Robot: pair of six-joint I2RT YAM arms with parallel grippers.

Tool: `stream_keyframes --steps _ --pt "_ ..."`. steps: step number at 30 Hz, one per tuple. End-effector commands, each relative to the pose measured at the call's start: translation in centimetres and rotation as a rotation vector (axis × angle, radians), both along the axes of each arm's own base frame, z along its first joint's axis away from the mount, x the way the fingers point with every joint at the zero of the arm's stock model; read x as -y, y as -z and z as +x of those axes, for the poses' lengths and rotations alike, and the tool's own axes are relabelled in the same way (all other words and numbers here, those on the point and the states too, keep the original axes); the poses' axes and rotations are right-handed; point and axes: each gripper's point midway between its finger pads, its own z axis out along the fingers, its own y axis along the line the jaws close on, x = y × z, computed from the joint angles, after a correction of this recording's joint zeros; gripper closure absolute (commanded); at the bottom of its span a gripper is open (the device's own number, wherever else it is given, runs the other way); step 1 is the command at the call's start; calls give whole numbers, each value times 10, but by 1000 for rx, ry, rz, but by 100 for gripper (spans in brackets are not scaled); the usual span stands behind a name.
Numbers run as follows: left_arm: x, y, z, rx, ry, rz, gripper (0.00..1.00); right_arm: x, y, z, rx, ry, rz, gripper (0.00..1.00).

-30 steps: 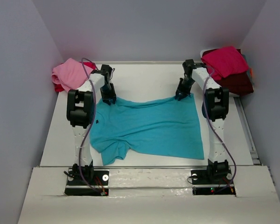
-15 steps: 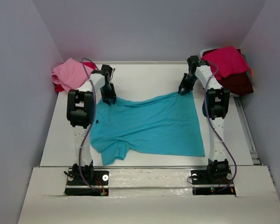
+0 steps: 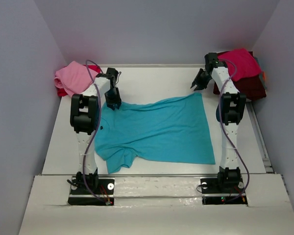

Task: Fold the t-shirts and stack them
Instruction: Flatten out the tshirt

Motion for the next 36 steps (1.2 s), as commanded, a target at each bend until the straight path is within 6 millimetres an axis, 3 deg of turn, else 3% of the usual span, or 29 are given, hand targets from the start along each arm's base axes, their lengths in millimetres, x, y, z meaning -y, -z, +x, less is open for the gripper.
stream_keyframes --steps 1,8,15,22,27,33,35,36 --pt "-17 -13 13 54 -15 79 57 -4 -29 33 149 10 53 65" --pt "-33 -10 28 72 -50 107 56 -7 -30 37 160 1 69 65" --pt "-45 -11 45 99 -93 95 56 -9 -41 24 154 -35 70 64" --pt "-42 -31 67 195 -109 75 56 -18 -48 -4 108 -92 116 64" --pt "-39 -37 76 218 -107 64 56 -32 -38 -31 49 -151 124 64" --pt "-41 -67 80 324 -116 59 54 -40 -29 -55 5 -179 121 64" --pt "-43 -69 82 320 -119 71 54 -46 -24 -62 -16 -189 129 64" --pt "-45 -58 84 293 -120 85 54 -47 -25 -64 -19 -193 137 64"
